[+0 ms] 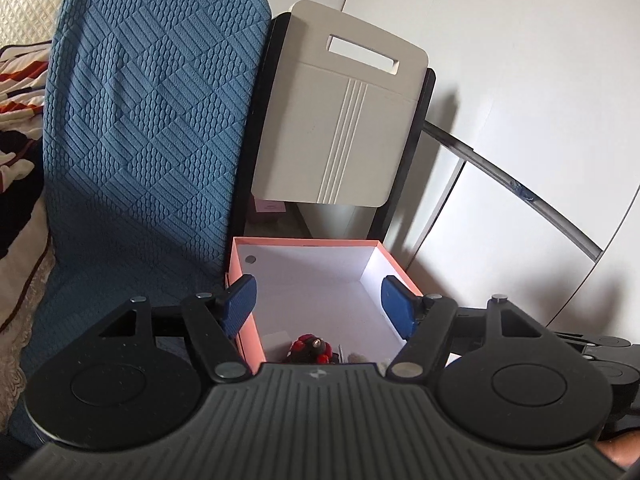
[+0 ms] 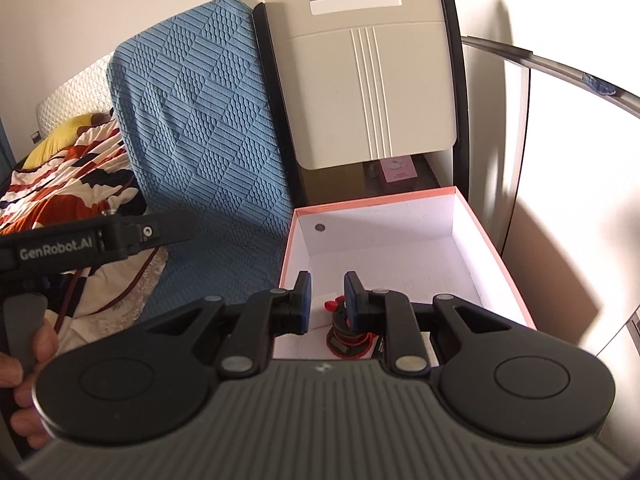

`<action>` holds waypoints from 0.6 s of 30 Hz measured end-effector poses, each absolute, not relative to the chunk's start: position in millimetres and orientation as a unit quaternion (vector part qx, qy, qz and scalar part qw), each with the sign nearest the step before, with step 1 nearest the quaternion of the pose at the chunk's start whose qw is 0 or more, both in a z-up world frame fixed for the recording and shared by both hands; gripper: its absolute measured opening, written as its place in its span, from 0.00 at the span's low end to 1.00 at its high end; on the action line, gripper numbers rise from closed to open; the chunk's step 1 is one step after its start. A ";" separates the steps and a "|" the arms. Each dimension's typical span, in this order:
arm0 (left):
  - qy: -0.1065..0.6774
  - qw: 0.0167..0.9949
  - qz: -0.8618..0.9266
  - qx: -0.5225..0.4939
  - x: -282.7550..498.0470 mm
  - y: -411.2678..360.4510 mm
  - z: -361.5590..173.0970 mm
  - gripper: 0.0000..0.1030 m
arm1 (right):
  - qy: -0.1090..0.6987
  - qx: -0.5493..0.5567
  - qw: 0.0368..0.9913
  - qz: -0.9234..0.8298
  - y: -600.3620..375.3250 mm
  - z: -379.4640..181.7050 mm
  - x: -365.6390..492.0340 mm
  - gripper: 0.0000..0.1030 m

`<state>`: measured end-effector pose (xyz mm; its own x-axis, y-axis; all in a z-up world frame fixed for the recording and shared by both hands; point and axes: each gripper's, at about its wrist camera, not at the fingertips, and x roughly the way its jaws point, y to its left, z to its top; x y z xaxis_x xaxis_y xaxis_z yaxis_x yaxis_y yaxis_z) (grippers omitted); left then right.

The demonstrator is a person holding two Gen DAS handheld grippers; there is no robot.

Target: Organize rigid objects

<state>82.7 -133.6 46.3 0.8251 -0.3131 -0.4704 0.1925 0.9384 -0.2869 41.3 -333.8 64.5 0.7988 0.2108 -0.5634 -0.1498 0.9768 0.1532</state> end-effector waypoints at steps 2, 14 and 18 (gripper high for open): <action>0.265 0.948 -0.131 -0.116 81.6 -130.7 44.1 0.72 | 0.307 0.050 0.946 0.091 -333.4 60.2 39.9 0.22; 0.270 0.951 -0.119 -0.091 77.8 -124.8 38.6 0.81 | 0.325 0.051 0.941 0.083 -327.1 39.3 25.0 0.22; 0.277 0.951 -0.112 -0.076 73.5 -126.2 31.7 0.87 | 0.336 0.047 0.938 0.077 -327.7 28.2 26.3 0.22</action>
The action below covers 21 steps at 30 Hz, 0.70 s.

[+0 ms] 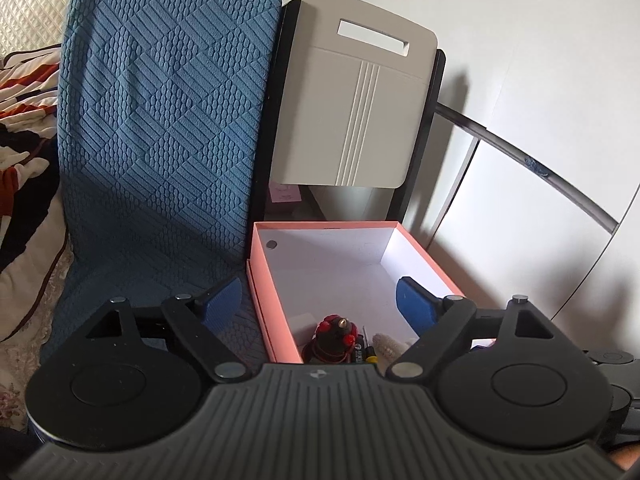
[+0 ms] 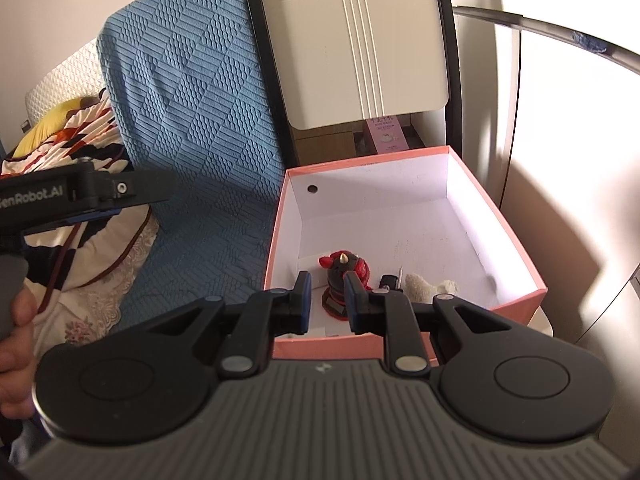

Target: Organize rigid objects

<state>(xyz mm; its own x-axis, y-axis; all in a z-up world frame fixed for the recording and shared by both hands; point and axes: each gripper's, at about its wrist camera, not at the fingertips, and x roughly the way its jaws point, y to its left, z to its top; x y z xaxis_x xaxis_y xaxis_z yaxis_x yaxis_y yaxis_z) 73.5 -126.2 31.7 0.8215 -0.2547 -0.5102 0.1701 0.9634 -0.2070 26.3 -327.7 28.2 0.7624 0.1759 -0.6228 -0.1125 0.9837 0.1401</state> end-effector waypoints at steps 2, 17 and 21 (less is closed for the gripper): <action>0.282 0.951 -0.101 -0.071 71.8 -125.4 26.7 0.89 | 0.341 0.047 0.936 0.075 -328.6 24.2 25.7 0.22; 0.302 0.947 -0.094 -0.057 65.7 -138.4 9.8 0.99 | 0.342 0.057 0.937 0.049 -346.0 18.2 15.9 0.38; 0.304 0.948 -0.081 -0.056 68.0 -139.1 7.2 0.99 | 0.337 0.059 0.939 0.041 -352.4 14.9 14.1 0.85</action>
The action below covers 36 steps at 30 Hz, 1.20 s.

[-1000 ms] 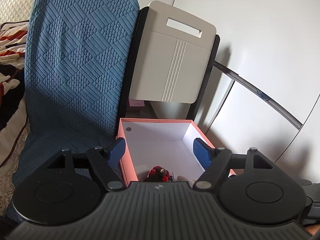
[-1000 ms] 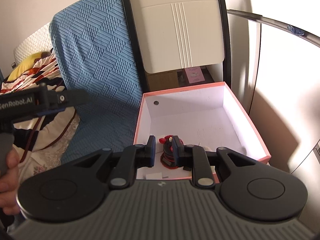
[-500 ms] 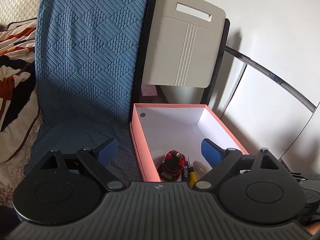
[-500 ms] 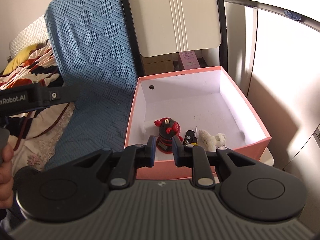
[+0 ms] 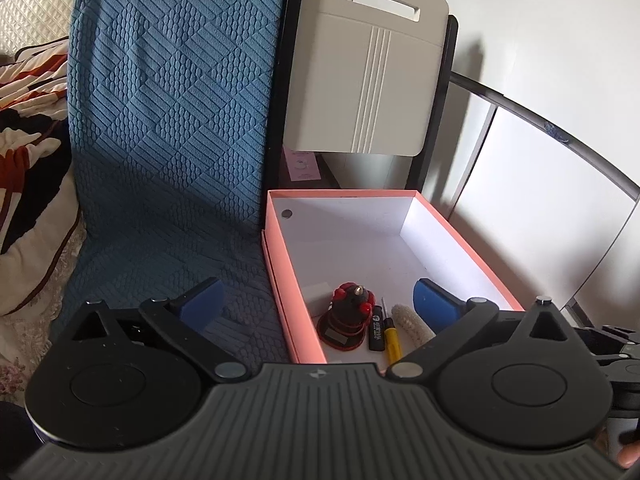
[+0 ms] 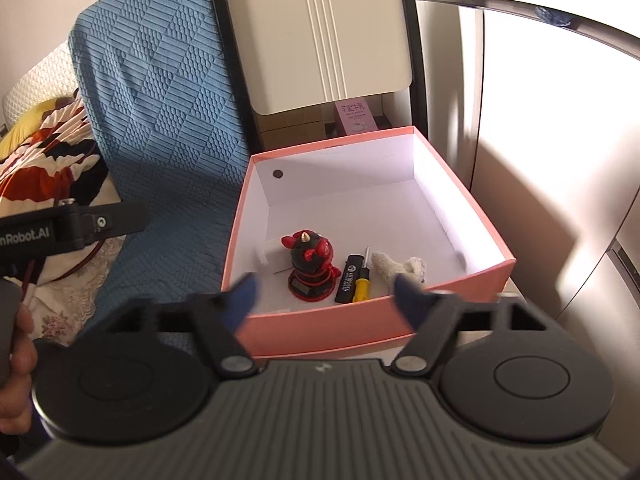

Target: Organize rigid objects

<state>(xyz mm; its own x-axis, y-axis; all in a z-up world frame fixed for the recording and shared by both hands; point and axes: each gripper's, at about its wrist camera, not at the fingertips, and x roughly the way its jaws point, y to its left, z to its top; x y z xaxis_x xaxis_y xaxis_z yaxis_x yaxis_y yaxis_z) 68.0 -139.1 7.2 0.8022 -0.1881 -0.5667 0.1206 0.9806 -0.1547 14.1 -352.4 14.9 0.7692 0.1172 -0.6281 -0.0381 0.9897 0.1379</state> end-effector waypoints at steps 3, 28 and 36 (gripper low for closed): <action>0.310 0.946 -0.071 -0.057 70.3 -138.1 3.2 0.99 | 0.344 0.059 0.936 0.043 -354.1 11.3 14.9 0.85; 0.334 0.937 -0.070 -0.071 74.6 -133.9 -4.6 1.00 | 0.335 0.034 0.941 0.020 -356.6 16.5 13.6 0.85; 0.338 0.936 -0.067 -0.070 74.7 -133.8 -4.3 1.00 | 0.336 0.028 0.941 0.015 -357.3 14.8 14.6 0.85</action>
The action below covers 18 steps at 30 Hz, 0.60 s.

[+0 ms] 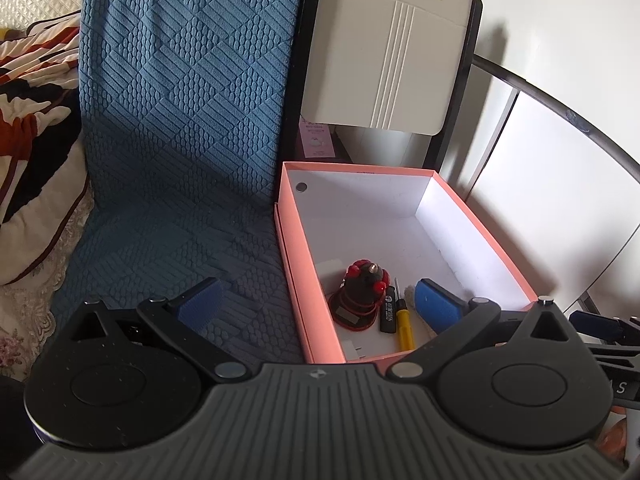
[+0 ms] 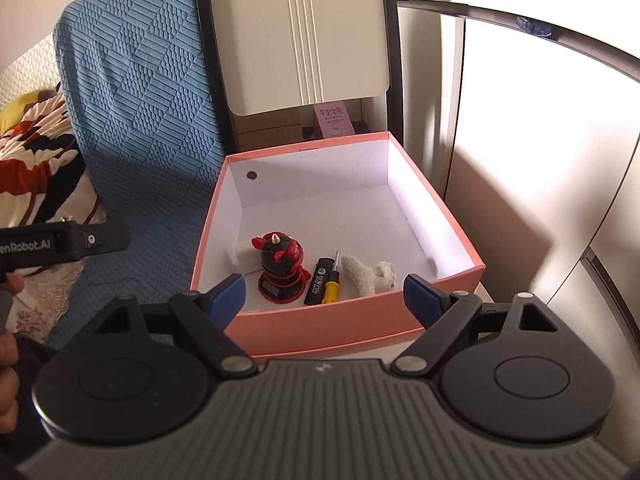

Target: Organize rigid objects

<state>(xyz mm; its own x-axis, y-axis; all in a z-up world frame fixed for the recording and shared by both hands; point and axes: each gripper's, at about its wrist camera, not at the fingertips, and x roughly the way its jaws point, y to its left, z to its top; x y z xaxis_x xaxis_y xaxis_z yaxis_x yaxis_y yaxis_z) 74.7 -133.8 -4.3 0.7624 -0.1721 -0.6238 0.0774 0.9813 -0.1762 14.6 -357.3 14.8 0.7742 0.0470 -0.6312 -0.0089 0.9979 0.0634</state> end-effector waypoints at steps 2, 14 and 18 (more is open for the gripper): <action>0.339 0.936 -0.067 -0.069 74.9 -133.5 -4.1 1.00 | 0.336 0.027 0.941 0.015 -357.0 14.3 15.3 0.85; 0.339 0.936 -0.064 -0.067 75.0 -133.6 -2.4 1.00 | 0.335 0.028 0.942 0.019 -358.4 14.6 15.7 0.85; 0.338 0.937 -0.066 -0.066 74.4 -134.2 -1.8 1.00 | 0.337 0.028 0.941 0.018 -358.6 13.5 16.0 0.85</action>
